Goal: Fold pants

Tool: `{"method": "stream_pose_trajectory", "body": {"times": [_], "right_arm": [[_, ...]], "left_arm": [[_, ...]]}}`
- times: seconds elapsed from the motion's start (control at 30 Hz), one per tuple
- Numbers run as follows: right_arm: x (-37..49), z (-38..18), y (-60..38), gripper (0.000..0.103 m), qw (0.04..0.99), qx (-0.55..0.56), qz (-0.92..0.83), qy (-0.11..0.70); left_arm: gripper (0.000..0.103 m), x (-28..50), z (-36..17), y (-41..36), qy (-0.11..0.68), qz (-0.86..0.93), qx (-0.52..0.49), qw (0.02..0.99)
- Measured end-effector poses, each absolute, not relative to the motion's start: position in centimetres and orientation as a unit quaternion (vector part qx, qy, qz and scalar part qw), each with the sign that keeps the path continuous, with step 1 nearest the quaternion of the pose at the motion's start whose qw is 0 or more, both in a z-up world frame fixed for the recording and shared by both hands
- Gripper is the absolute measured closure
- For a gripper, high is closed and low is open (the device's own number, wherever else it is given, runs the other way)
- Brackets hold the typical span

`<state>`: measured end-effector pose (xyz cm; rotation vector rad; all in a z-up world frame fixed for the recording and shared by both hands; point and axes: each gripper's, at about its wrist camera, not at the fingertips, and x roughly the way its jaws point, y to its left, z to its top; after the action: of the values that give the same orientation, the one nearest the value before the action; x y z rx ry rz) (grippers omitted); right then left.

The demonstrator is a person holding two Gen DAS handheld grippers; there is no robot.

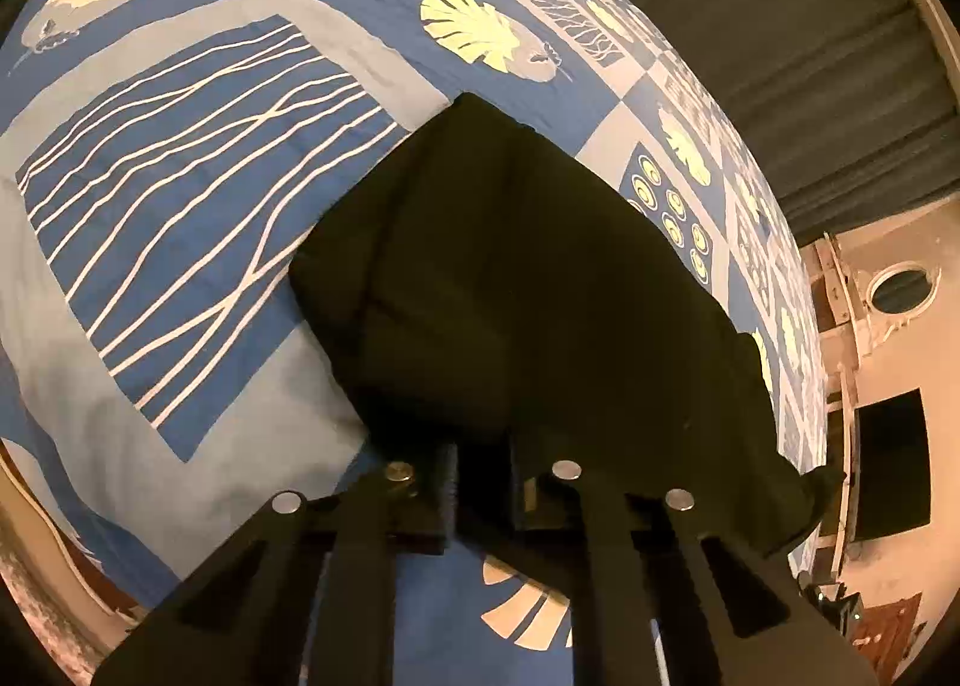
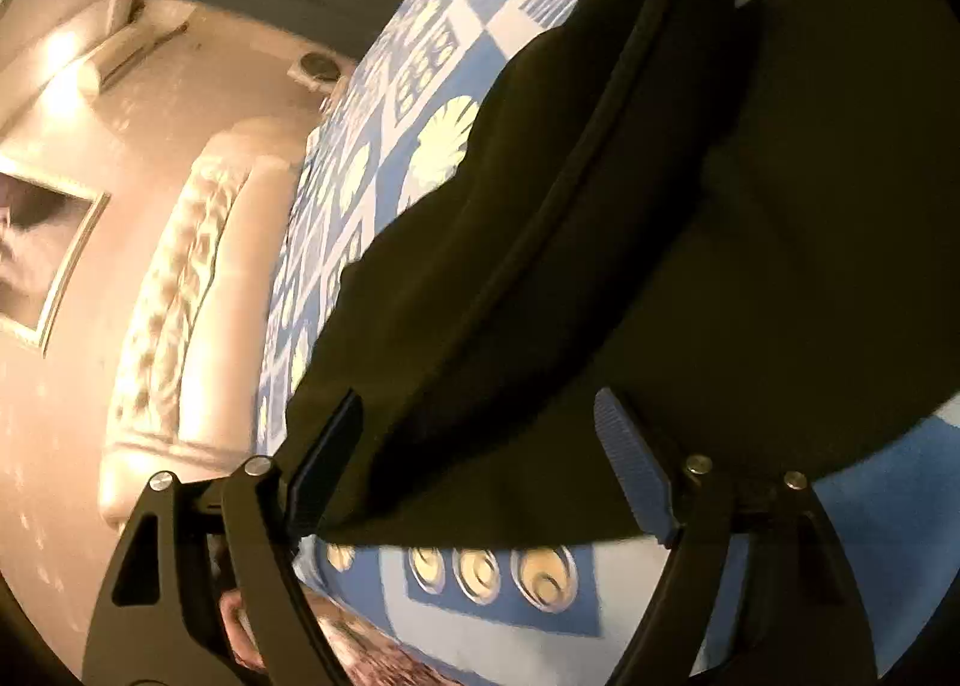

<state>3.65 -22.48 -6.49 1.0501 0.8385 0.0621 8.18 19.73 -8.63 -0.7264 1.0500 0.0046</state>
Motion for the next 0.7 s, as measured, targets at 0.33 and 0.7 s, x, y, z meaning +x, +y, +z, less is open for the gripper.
{"method": "stream_pose_trajectory", "body": {"times": [0.33, 0.7], "right_arm": [[7.2, -6.4, -22.5, 0.028, 0.779, 0.464, -0.069, 0.417], [5.0, -7.3, -23.5, 0.089, 0.779, 0.483, -0.050, 0.396]], "left_arm": [[0.091, 8.0, -9.0, 20.0, 0.490, -0.002, -0.359, 0.795], [0.091, 7.9, -8.4, 20.9, 0.477, -0.001, -0.379, 0.793]]}}
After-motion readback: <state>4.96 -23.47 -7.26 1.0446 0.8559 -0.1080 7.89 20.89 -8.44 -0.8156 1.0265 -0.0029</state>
